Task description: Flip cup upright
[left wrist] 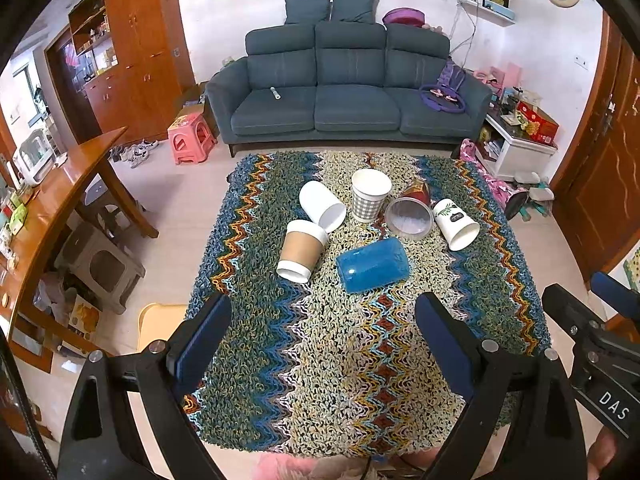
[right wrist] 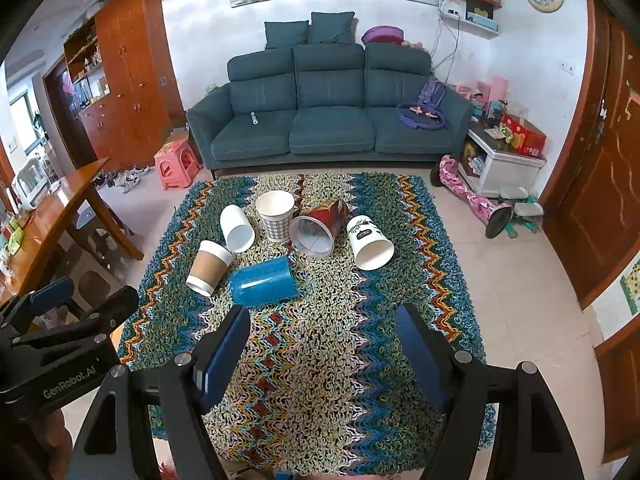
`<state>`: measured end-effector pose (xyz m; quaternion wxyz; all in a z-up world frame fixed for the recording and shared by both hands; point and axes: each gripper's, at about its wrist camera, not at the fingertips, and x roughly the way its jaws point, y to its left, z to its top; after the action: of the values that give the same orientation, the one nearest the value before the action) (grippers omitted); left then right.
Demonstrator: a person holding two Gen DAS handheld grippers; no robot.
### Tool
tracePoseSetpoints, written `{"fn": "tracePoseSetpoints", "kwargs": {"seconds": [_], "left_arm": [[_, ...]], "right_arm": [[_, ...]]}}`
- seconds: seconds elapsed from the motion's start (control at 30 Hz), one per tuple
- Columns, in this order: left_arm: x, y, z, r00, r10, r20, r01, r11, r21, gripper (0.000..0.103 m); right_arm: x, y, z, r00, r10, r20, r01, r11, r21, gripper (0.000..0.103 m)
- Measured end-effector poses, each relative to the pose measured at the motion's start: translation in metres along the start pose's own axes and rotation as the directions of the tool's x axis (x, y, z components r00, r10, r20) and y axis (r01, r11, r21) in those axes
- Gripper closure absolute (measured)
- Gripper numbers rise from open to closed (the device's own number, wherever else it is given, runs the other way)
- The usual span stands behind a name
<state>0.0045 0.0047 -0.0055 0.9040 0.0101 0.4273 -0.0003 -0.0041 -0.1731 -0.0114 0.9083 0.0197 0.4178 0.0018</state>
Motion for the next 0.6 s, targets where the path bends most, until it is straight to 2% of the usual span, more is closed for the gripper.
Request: {"fn": "tracePoseSetpoints", "kwargs": {"seconds": [0.6], "left_arm": [[0.021,-0.005,0.007,0.999,-0.029,-0.030,0.030,0.999,0.032,0.009]], "right_arm": [[0.019,0.004,0.006,0.999,-0.024,-0.035,0.025,1.000,0.006,0.027]]}}
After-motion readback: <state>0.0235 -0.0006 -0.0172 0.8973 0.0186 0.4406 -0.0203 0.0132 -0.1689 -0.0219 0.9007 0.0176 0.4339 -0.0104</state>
